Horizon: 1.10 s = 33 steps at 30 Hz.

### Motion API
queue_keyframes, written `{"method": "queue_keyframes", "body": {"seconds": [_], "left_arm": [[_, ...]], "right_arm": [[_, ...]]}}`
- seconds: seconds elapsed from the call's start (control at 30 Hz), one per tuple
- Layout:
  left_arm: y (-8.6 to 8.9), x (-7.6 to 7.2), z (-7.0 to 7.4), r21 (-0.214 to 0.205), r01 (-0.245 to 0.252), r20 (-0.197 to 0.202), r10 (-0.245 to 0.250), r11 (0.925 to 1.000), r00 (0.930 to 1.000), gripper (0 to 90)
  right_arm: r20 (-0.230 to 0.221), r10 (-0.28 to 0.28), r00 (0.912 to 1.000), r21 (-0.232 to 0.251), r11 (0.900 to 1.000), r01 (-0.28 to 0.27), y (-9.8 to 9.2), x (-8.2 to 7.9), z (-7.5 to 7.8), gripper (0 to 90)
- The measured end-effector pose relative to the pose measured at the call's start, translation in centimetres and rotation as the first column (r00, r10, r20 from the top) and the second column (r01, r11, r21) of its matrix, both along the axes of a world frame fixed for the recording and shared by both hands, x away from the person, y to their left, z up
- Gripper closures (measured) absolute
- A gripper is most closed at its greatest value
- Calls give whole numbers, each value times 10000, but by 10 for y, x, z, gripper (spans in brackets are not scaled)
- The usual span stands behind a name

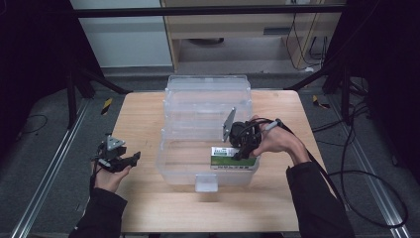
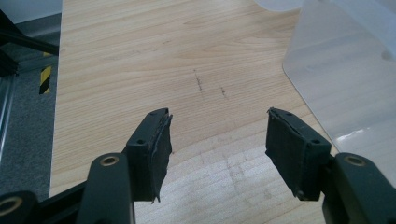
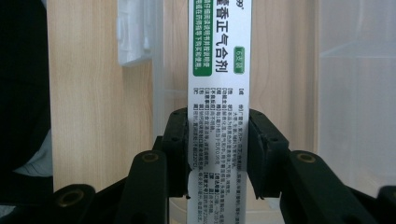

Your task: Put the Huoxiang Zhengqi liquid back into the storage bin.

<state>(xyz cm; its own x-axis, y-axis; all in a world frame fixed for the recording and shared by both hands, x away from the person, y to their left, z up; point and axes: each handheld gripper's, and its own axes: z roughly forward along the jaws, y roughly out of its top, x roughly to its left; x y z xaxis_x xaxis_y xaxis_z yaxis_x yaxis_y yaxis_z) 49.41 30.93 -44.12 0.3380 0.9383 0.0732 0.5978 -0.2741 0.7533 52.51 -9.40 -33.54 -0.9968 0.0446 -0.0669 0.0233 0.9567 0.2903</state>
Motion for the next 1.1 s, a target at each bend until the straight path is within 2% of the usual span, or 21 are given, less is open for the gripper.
{"method": "queue_keyframes", "body": {"seconds": [0.53, 1.1], "left_arm": [[0, 0, -1, 24, 1, -12, -1, 10000, 10000, 398], [-1, 0, -1, 40, 14, -47, -14, 10000, 10000, 398]], "right_arm": [[215, 289, 9994, -492, 9984, -278, 7, -2, -22, 634], [102, -98, 9999, -633, 9979, 104, 9, -2, -43, 629]]}}
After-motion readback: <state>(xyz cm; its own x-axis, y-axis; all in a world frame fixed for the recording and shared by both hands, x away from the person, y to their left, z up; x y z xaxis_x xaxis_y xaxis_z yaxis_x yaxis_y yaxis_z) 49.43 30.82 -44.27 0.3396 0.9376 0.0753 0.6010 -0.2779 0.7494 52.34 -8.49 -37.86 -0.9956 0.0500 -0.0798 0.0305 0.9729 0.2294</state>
